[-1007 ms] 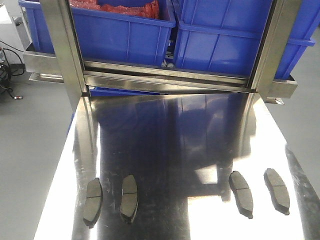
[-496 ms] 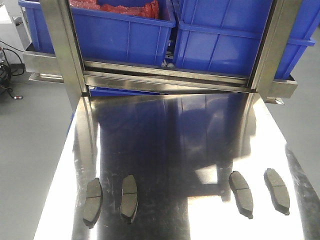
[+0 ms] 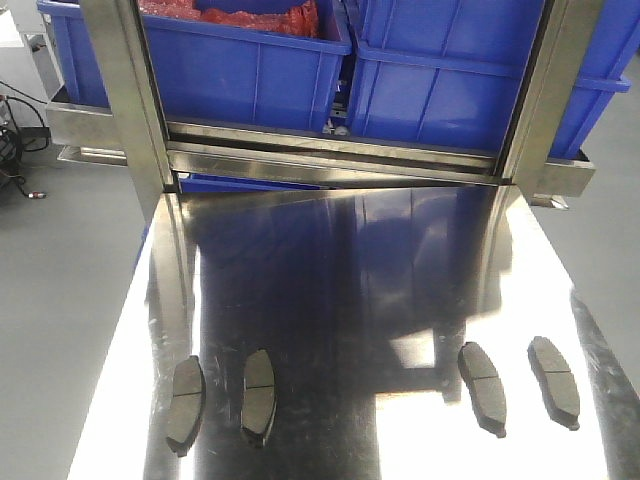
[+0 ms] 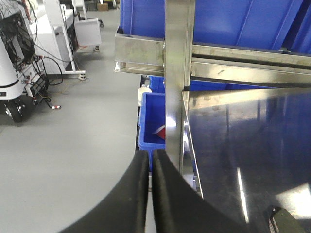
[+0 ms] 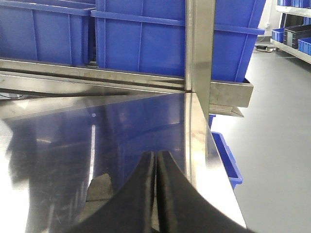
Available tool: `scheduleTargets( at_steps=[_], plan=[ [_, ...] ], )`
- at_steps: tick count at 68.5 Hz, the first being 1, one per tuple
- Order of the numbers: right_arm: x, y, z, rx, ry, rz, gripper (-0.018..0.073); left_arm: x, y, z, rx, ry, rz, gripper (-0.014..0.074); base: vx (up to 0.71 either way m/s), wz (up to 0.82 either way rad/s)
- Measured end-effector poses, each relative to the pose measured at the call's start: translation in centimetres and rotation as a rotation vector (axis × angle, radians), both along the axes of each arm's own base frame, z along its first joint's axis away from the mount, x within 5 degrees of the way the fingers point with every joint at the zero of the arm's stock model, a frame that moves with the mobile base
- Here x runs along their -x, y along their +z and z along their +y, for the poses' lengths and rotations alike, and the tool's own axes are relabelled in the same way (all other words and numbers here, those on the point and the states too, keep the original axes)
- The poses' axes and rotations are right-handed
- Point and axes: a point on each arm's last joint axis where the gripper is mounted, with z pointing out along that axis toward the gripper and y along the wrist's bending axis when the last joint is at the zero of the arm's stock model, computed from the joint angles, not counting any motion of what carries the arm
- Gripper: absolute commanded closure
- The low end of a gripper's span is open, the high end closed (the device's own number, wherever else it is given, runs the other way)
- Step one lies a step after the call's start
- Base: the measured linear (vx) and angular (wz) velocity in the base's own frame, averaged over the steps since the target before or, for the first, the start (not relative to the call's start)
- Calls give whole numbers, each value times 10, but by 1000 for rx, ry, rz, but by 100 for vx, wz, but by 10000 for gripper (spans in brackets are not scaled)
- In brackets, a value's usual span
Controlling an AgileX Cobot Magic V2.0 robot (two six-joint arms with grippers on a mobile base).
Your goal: Move and align brake pads A on conveyor
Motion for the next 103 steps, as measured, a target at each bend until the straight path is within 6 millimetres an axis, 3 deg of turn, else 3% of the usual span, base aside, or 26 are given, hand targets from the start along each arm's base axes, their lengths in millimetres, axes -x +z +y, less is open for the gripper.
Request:
scheduleTargets(
  at_steps=[8,21,30,53,60,75,84,103],
  plan=[
    [0,0,0,0,0,0,564,-1,0,0,0,0,3,413,0,0],
    [0,0,0,0,0,0,564,0,0,0,1,1,12,22,0,0],
    [0,0,0,0,0,0,564,0,0,0,1,1,12,-134,0,0],
    [0,0,0,0,0,0,564,-3,5,-1,0,-10,94,-76,0,0],
    [0,0,0,0,0,0,564,-15,17,-3,-24,-57,192,-69,0,0],
    [0,0,0,0,0,0,564,-64,33,-9,-6,-164,369,-61,0,0],
    [0,0,0,0,0,0,564,-91,21,-20,19,-223,466,-52,0,0],
    [0,0,0,0,0,0,564,-122,-18,-65,45,-285,631,-44,0,0]
  ],
)
